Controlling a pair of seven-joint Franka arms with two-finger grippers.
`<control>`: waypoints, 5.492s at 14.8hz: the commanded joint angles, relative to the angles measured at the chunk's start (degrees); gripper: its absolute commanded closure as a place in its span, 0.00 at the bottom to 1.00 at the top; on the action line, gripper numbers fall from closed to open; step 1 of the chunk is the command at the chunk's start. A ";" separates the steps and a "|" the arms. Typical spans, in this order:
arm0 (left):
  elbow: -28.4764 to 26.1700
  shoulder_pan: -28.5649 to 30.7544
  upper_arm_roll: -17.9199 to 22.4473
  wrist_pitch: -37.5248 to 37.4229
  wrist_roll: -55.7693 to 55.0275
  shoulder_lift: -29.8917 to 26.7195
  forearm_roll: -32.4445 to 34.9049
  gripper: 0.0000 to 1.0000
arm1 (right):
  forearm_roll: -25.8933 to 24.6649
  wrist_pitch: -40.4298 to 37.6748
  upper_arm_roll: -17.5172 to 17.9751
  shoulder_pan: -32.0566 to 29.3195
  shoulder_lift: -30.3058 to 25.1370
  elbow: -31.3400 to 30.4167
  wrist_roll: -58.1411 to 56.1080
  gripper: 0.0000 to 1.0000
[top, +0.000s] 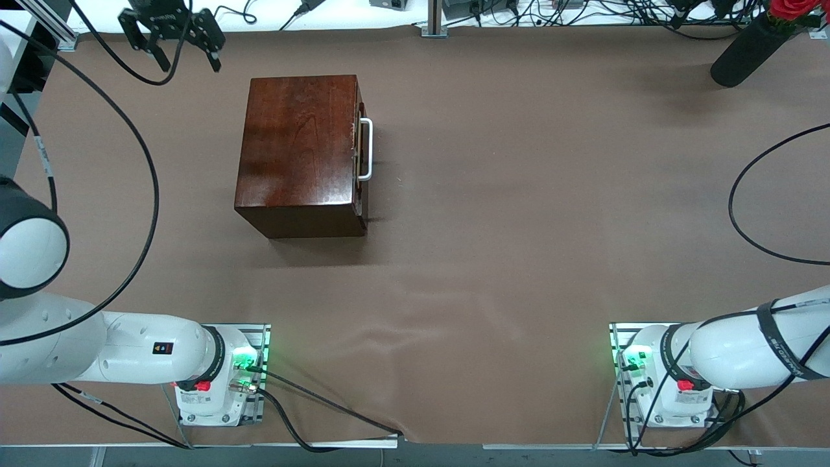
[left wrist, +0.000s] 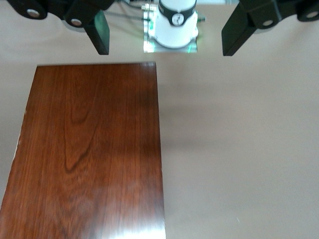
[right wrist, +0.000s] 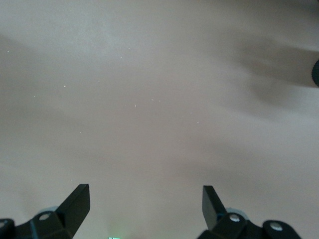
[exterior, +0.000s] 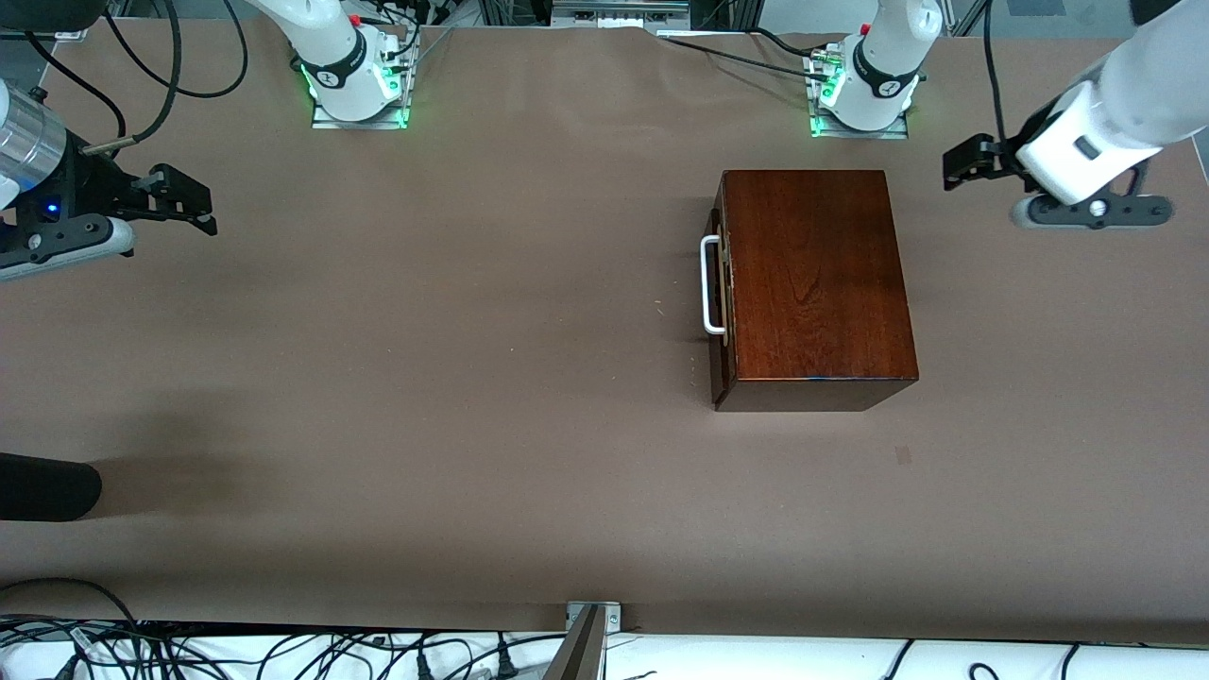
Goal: Open drawer, take yellow block, close drawer
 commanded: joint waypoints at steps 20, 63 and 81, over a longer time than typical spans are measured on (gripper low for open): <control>1.80 -29.78 -8.15 28.43 -36.37 24.30 16.35 0.00 | 0.05 -0.26 0.33 -0.38 -0.28 0.16 0.51 0.00; 9.00 -31.91 -7.62 26.71 -35.10 27.22 17.41 0.00 | -0.04 -0.35 0.24 -0.55 -0.02 0.16 0.07 0.00; 3.31 0.67 2.18 15.44 10.73 2.18 2.30 0.00 | 4.43 1.41 0.33 0.15 0.24 0.60 -0.27 0.00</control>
